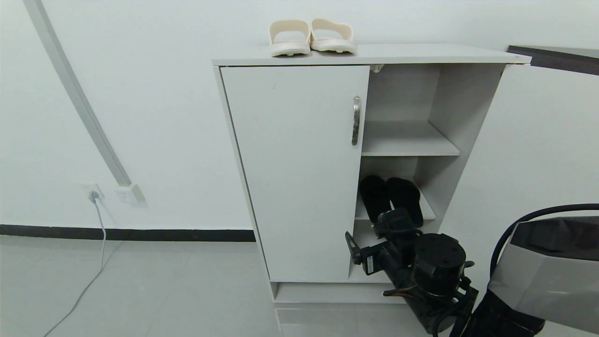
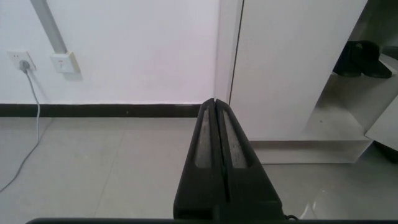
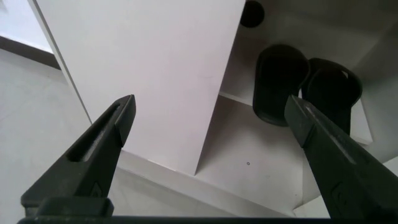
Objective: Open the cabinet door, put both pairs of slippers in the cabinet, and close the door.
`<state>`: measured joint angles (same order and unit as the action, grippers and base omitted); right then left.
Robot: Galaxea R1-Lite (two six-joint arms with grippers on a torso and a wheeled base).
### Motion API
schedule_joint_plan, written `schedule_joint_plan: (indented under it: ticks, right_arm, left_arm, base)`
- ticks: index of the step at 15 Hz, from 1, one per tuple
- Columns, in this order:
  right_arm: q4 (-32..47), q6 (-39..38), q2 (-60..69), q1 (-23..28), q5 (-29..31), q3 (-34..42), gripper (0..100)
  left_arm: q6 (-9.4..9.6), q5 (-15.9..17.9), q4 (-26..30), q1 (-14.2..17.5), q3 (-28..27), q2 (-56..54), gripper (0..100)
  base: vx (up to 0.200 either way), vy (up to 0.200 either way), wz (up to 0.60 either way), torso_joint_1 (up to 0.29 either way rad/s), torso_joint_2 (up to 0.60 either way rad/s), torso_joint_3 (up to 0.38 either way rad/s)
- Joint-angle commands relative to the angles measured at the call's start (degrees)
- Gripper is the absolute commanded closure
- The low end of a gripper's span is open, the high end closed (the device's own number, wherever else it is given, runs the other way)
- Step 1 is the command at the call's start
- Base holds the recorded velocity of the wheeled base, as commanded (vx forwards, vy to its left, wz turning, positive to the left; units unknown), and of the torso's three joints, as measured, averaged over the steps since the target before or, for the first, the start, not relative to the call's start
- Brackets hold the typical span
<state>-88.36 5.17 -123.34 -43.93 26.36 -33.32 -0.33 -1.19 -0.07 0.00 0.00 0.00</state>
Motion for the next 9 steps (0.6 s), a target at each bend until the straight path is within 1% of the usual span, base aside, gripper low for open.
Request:
schedule_joint_plan:
  ticks: [1,7,8,9]
  right_arm:
    - [0.0,0.0,-0.2,0.0,0.0,0.0,0]
    - [-0.2,0.1,-0.3,0.0,0.1,0.0,0]
    - [-0.2,0.1,-0.3,0.0,0.1,0.1,0]
    - [-0.2,0.1,-0.3,0.0,0.1,0.1,0]
  left_arm:
    - [-0.02,0.0,0.0,0.0,0.0,0.0,100]
    - [-0.02,0.1,0.0,0.0,0.0,0.0,100]
    - [-0.02,0.1,0.0,0.0,0.0,0.0,100]
    - [-0.02,0.1,0.0,0.0,0.0,0.0,100]
  base:
    - [0.0,0.0,0.0,0.0,0.0,0.0]
    - [0.0,0.0,0.0,0.0,0.0,0.0]
    - [0.0,0.0,0.0,-0.007,-0.07,-0.061]
    - [0.0,0.0,0.0,0.007,-0.24,-0.246]
